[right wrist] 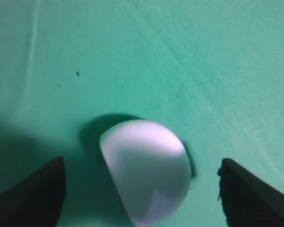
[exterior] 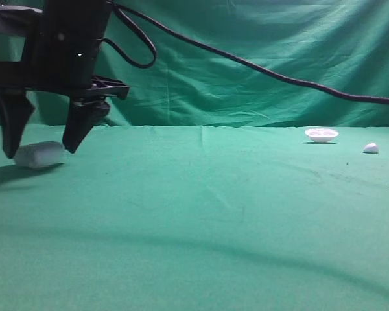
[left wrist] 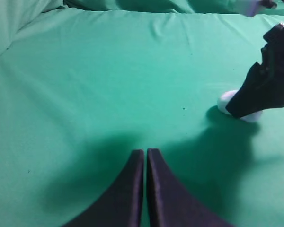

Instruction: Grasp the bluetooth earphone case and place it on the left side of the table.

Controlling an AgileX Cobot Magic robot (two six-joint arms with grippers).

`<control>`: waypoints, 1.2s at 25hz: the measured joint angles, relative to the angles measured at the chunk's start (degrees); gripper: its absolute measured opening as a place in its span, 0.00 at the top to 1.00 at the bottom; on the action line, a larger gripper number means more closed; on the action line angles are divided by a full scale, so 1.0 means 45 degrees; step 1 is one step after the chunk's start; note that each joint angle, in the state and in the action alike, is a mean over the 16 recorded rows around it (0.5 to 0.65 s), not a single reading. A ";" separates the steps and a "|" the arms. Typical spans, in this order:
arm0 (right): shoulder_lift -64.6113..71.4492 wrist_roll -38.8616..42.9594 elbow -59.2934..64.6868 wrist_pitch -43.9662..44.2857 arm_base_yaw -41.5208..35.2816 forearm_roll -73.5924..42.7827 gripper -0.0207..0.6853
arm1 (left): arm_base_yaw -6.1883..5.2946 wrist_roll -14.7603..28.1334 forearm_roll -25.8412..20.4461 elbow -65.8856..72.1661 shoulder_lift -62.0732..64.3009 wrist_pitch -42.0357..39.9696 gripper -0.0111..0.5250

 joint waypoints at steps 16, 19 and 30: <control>-0.3045 0.1209 -0.1724 0.3169 -0.0447 -0.0571 0.96 | 0.0000 0.0000 0.0000 0.0000 0.0000 0.0000 0.98; -0.4185 0.1439 -0.1219 0.3214 -0.0635 -0.0633 0.97 | 0.0000 0.0000 0.0000 0.0000 0.0000 0.0000 0.98; -0.9042 0.2624 0.3918 0.3076 -0.1011 -0.1149 0.97 | 0.0000 0.0000 0.0000 0.0000 0.0000 0.0000 0.98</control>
